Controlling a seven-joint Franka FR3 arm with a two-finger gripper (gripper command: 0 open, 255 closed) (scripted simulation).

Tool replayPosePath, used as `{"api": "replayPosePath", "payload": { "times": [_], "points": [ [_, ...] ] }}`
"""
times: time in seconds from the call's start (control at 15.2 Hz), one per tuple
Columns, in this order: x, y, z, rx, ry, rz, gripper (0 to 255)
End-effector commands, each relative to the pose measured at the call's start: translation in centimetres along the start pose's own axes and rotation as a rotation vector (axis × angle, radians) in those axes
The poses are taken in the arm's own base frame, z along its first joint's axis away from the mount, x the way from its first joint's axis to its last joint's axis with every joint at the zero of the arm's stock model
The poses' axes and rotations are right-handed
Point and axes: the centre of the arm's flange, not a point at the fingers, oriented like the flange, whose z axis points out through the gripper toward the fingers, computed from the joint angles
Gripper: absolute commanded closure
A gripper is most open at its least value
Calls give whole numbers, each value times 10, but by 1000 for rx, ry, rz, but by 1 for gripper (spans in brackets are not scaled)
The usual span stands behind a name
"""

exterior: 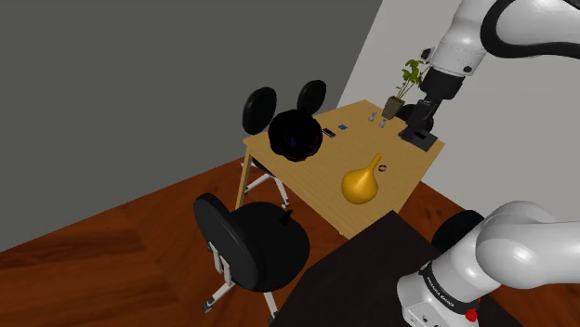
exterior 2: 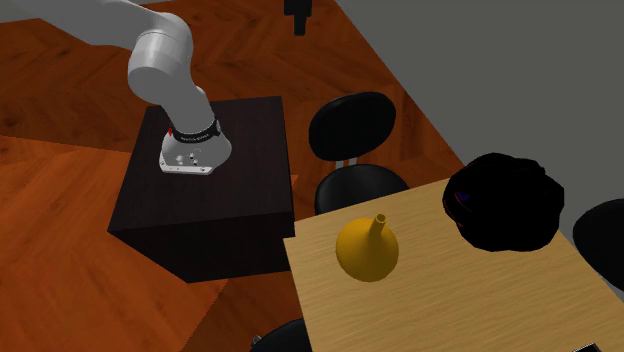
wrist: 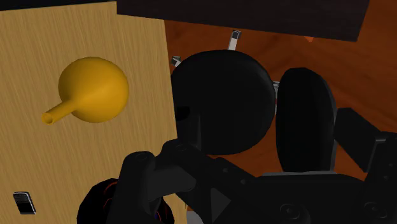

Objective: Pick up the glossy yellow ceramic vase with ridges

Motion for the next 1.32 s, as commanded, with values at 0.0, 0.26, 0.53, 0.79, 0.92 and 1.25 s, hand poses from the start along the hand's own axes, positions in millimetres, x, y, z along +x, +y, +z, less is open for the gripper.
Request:
{"api": "replayPosePath", "payload": {
  "times": [0.0, 0.26, 0.53, 0.79, 0.92, 1.25],
  "points": [
    [0, 0, 0, 0, 0, 0, 0],
    [11, 42, 30, 1, 9, -1, 0],
    [22, 84, 60, 3, 18, -3, 0],
    [33, 125, 91, 4, 27, -4, 0],
    [39, 146, 106, 5, 32, -5, 0],
    [53, 198, 143, 7, 43, -7, 0]
  ]
}}
